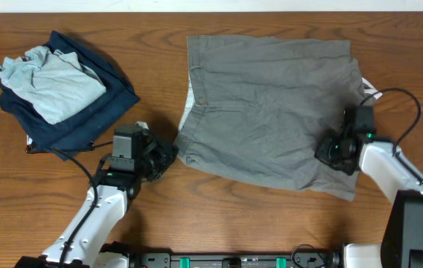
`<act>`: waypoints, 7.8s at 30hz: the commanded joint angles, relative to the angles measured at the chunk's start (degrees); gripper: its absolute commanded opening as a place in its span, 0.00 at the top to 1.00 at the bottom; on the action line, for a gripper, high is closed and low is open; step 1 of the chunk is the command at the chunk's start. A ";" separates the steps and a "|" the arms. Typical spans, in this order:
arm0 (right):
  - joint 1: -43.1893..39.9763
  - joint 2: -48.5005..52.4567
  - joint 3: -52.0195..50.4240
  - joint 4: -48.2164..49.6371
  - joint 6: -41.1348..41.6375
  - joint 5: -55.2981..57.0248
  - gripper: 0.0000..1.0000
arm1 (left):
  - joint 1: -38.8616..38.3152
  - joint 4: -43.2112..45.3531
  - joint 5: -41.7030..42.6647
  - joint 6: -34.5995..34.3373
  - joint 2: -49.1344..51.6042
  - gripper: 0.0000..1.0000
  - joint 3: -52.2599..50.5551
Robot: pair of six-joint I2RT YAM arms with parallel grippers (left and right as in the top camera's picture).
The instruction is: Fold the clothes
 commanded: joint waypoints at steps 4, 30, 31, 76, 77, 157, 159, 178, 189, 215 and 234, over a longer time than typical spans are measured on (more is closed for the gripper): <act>-0.20 -0.09 14.40 -21.77 -0.04 5.84 0.69 | -2.82 2.08 -6.36 -0.94 0.35 0.94 0.61; -5.64 -15.85 -12.81 -13.73 31.45 4.90 0.01 | -2.99 -3.10 -6.34 0.15 0.35 0.94 0.61; -5.64 -15.85 -13.62 -11.98 31.61 5.44 0.01 | -3.02 -3.17 -6.34 0.17 0.35 0.94 0.61; -7.78 -22.71 25.00 -13.35 -6.73 6.54 0.99 | 0.87 -2.64 -10.84 12.87 -17.25 0.94 7.80; -7.67 -21.53 25.00 -11.54 -6.71 6.21 0.99 | 1.29 -0.07 -10.84 12.87 -13.97 0.94 8.33; 10.12 5.92 25.05 -9.05 -25.14 -27.41 0.95 | 3.08 -15.98 22.43 25.05 14.51 0.94 36.04; 14.51 8.74 24.41 -6.71 -24.04 -26.95 0.95 | 3.08 -16.04 22.43 24.50 12.09 0.94 36.04; 36.72 24.94 26.51 13.92 -11.28 -16.81 0.77 | 3.08 -16.15 22.14 21.18 6.38 0.94 36.04; 18.64 12.20 26.82 -9.49 -20.04 0.11 0.78 | 3.02 -16.15 20.17 21.18 6.40 0.94 36.02; 15.52 14.45 16.20 -12.13 -13.09 3.80 0.76 | -26.73 8.94 2.64 6.64 23.23 0.88 36.04; 12.31 -9.03 26.88 -19.98 -18.95 -14.82 0.63 | -12.70 13.55 -6.38 20.09 29.14 0.61 36.09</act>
